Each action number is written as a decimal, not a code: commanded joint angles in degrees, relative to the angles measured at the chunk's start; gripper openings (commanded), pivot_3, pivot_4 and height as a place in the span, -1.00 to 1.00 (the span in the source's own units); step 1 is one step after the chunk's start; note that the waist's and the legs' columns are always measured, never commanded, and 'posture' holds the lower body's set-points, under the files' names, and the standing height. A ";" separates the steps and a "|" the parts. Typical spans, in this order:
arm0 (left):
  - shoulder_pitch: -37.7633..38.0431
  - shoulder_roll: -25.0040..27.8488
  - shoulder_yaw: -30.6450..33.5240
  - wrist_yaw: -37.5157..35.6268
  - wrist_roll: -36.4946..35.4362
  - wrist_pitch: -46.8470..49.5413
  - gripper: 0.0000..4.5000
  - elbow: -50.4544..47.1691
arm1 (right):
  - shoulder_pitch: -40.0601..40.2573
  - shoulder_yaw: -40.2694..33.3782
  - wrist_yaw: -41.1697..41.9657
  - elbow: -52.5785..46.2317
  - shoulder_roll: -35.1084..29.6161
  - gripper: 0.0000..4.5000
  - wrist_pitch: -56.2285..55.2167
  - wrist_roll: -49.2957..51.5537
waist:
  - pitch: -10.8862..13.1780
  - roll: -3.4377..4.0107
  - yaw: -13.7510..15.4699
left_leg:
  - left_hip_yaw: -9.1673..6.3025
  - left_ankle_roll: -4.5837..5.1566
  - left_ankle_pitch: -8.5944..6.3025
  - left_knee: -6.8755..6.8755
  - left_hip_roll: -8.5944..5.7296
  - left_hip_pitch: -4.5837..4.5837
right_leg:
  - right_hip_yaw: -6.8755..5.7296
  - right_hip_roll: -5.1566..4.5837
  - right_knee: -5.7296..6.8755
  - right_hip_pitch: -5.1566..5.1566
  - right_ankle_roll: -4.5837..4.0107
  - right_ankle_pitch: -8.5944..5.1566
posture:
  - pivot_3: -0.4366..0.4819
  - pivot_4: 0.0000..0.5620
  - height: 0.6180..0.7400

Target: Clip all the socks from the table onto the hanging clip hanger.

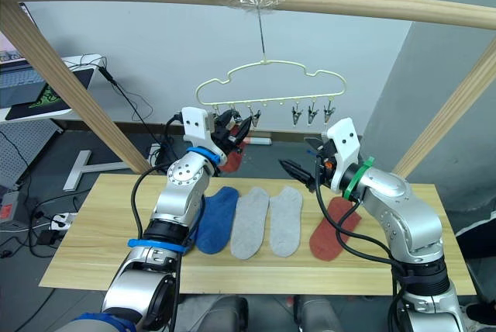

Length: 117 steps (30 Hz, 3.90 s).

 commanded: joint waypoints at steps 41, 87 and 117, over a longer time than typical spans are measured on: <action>-0.34 1.11 1.46 1.28 1.56 -1.11 -0.85 -0.48 | -1.89 -1.73 -0.54 -1.75 -0.87 1.00 -0.29 1.47 | 0.00 0.00 -0.05 | -0.02 0.03 -0.02 0.62 0.03 -0.12 | 0.02 0.02 0.09 0.08 0.13 0.09 | -0.14 -0.35 1.00; -1.02 0.08 1.12 1.68 1.88 -1.88 0.25 -0.38 | -1.30 -1.43 -1.35 -1.89 -1.69 1.00 -0.64 2.47 | 0.00 0.00 -0.08 | -0.01 0.03 -0.02 0.62 0.02 -0.13 | 0.03 0.02 0.08 0.07 0.13 0.09 | -0.15 -0.39 1.00; -0.94 0.02 1.50 1.60 1.42 -1.98 -0.28 -0.43 | -0.95 -1.76 -1.66 -2.37 -1.73 1.00 -0.01 2.82 | 0.00 0.00 -0.10 | -0.01 0.03 -0.02 0.62 0.03 -0.13 | 0.03 0.03 0.08 0.07 0.13 0.09 | -0.15 -0.33 1.00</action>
